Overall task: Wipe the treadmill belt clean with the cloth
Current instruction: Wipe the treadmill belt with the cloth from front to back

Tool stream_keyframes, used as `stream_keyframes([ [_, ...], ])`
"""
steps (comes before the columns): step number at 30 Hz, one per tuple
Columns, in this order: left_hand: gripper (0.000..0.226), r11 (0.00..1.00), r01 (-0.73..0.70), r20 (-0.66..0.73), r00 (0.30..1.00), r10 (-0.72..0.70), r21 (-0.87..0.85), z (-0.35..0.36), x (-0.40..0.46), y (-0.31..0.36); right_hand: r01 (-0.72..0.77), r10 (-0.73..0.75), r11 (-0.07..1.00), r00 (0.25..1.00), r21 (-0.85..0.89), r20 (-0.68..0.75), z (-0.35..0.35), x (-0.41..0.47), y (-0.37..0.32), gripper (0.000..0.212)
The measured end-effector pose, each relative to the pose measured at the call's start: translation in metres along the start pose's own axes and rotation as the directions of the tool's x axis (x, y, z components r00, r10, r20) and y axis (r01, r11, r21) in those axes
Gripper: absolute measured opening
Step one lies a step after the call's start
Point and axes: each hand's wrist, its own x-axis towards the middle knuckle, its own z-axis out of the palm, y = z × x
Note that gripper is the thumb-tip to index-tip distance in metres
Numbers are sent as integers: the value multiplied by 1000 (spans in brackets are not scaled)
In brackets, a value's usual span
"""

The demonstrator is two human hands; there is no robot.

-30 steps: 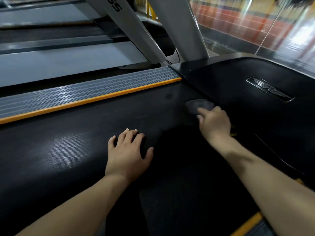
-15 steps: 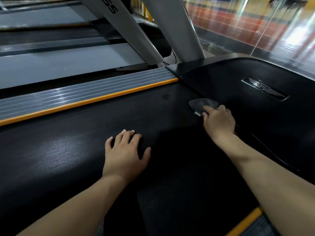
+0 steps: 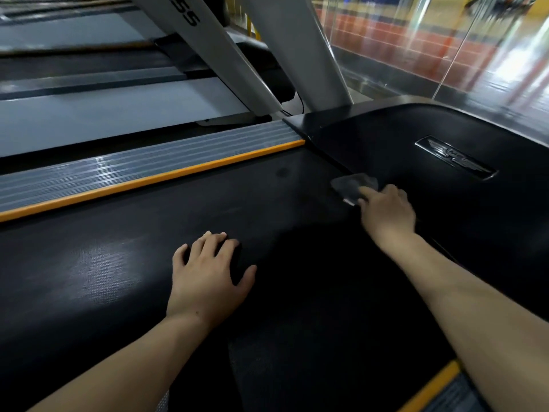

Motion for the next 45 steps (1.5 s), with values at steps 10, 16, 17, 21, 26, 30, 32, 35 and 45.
stream_keyframes([
  [10, 68, 1000, 5, 3, 1000, -5, -9, -1, 0, 0, 546, -552, 811, 833, 211, -33, -24, -95, -83, 38],
  [16, 68, 1000, 13, -8, 1000, -13, -24, 0, 0, 1, 76, -74, 996, 996, -41, 43, -5, -13, -4, 33],
  [17, 68, 999, 13, -12, 1000, -13, -29, 0, 0, 2, -30, 32, 999, 998, -43, 52, -4, -9, -1, 32],
  [21, 69, 1000, 12, -14, 1000, -13, -23, 0, 1, 2, 20, -20, 997, 1000, 72, -6, -8, -43, -53, 25],
  [26, 68, 1000, 15, -24, 1000, -16, -16, 0, 0, 2, 456, -460, 827, 885, 330, -70, -18, -117, -113, 31],
  [30, 66, 1000, 17, -21, 1000, -18, -24, -2, 0, 3, 307, -302, 944, 952, 118, -55, -7, -59, -57, 30],
  [32, 67, 999, 20, -17, 1000, -21, -32, -2, 0, 4, 65, -65, 998, 998, 10, -5, -5, -27, -15, 31],
  [35, 68, 999, 26, -15, 1000, -27, -35, -3, 0, 5, -144, 144, 989, 989, -16, 20, -5, -16, -7, 29],
  [45, 67, 999, -1, -33, 999, 0, -46, -6, -2, 5, 461, -451, 853, 887, 244, -100, -19, -105, -80, 32],
])
